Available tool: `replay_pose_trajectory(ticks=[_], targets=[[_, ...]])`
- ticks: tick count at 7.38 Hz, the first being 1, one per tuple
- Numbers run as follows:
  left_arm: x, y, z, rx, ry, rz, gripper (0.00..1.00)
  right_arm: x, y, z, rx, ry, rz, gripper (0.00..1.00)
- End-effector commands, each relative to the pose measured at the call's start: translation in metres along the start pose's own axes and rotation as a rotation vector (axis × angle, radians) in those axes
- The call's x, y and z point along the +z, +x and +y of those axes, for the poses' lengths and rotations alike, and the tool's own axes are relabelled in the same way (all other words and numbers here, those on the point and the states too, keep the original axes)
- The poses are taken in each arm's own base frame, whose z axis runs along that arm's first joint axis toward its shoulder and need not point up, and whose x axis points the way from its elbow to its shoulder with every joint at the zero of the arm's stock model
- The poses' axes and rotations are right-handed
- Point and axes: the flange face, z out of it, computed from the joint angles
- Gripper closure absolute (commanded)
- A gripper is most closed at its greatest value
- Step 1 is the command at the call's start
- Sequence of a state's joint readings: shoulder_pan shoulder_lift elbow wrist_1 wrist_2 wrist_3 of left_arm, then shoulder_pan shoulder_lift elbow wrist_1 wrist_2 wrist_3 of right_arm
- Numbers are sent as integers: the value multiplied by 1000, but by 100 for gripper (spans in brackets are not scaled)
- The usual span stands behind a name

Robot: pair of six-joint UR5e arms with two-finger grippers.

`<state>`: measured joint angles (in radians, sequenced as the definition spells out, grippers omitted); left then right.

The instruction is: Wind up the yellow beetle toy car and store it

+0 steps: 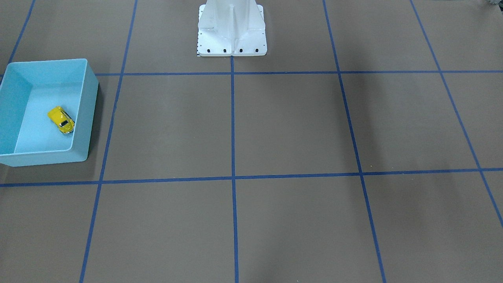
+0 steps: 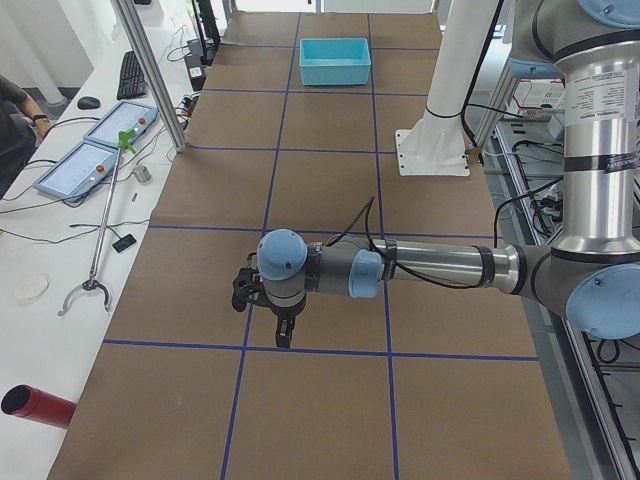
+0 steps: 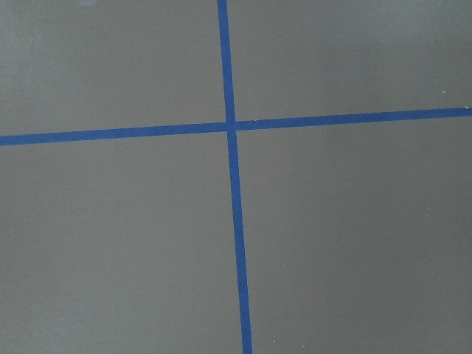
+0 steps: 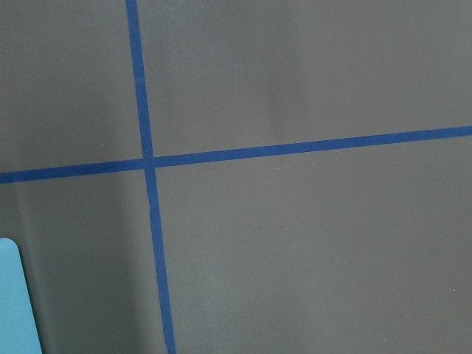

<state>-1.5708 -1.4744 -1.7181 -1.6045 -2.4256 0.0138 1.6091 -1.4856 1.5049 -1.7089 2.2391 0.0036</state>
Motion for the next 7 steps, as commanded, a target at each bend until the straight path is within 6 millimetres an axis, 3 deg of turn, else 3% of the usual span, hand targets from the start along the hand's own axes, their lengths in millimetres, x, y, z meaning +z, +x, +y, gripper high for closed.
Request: replay_pose_trajectory(ticks=[1, 4, 7], targets=[[0, 0, 0, 0, 0, 0, 0, -2, -1, 2, -2, 4, 1, 0], [1, -1, 2, -3, -2, 1, 0, -13, -11, 1, -23, 28, -1, 0], [0, 1, -1, 1, -1, 0, 0, -10, -8, 4, -15, 22, -2, 0]])
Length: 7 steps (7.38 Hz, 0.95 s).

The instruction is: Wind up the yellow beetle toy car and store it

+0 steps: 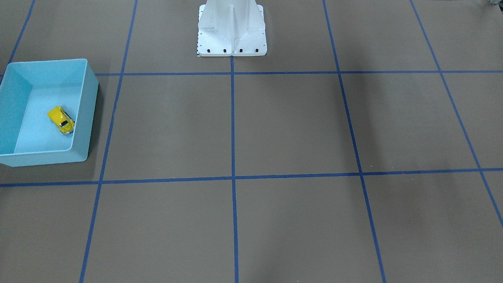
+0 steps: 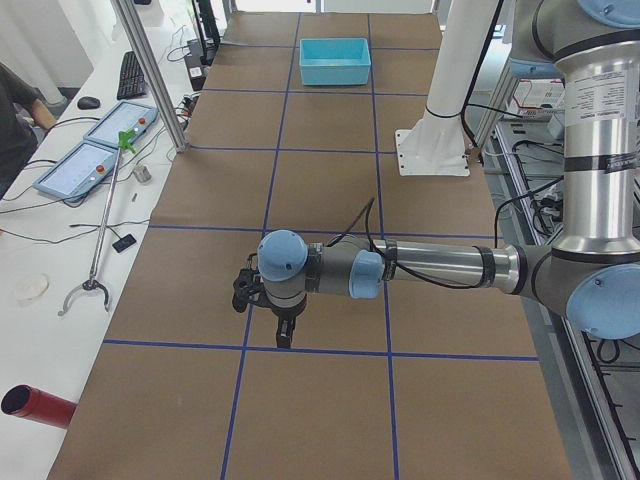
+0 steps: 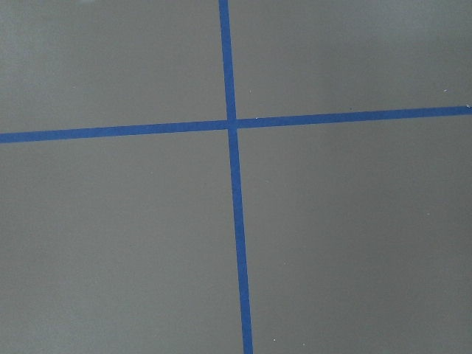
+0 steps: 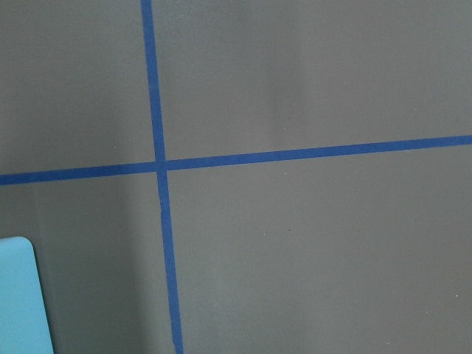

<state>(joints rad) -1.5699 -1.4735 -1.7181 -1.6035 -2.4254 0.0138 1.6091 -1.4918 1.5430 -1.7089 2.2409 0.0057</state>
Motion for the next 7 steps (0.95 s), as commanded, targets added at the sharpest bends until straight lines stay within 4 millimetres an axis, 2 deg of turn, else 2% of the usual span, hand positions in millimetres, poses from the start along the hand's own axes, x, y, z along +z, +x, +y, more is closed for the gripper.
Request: replay_pose_trajectory(ticks=[1, 7], targets=[[0, 0, 0, 1, 0, 0, 0, 3, 3, 2, 5, -6, 1, 0], [1, -2, 2, -5, -3, 0, 0, -7, -7, 1, -23, 15, -6, 0]])
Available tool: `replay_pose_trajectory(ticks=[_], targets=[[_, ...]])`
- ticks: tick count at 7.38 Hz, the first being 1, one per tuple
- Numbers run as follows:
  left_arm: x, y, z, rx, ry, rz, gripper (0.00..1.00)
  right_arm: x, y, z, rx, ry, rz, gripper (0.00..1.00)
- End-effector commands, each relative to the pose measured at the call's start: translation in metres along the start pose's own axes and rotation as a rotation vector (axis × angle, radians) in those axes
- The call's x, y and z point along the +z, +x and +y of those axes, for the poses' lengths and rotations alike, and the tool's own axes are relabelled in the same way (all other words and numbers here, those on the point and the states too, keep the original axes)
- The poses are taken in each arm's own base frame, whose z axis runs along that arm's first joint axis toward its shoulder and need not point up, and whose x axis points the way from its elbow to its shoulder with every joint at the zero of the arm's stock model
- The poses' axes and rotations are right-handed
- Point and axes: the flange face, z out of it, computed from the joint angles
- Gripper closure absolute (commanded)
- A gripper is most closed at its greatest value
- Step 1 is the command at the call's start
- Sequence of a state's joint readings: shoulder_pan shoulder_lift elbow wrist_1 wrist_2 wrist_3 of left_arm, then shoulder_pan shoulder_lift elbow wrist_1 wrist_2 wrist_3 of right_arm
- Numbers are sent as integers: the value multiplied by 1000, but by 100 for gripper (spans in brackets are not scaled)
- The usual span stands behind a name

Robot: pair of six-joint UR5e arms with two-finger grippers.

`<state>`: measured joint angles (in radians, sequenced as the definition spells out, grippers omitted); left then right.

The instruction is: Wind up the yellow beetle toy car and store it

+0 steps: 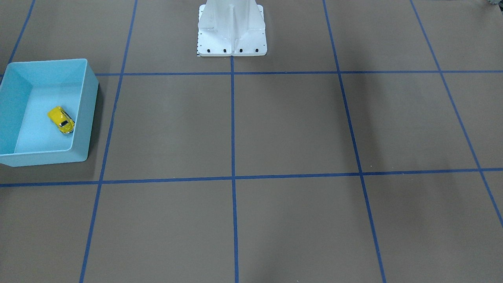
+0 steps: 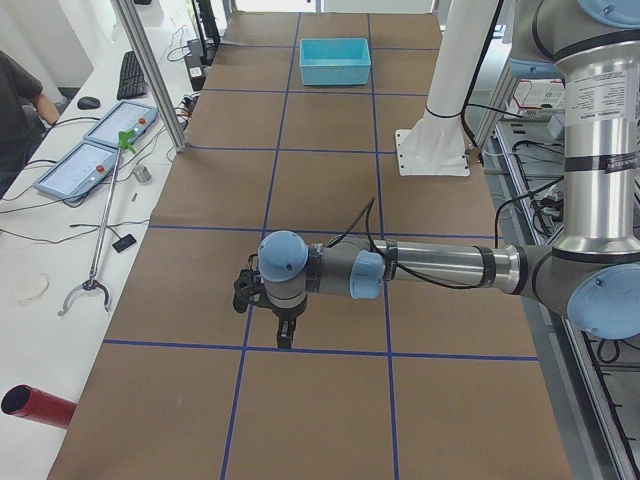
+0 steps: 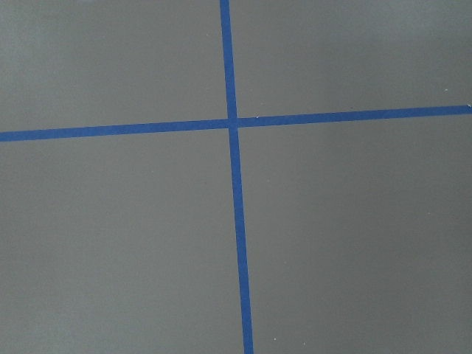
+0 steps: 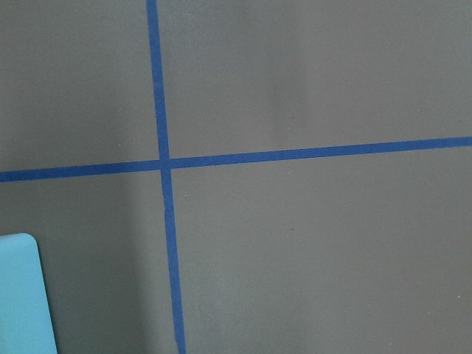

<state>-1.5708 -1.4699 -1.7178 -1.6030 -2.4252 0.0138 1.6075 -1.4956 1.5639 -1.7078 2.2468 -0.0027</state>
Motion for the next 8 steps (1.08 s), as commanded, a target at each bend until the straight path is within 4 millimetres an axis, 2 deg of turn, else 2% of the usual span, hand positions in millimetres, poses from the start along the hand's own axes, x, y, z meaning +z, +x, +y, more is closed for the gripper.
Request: replay_pose_trajectory(ticks=[1, 8], targets=[[0, 0, 0, 0, 0, 0, 0, -2, -1, 0, -3, 3, 0, 0], [0, 0, -1, 1, 1, 0, 0, -5, -6, -1, -18, 11, 6, 0]])
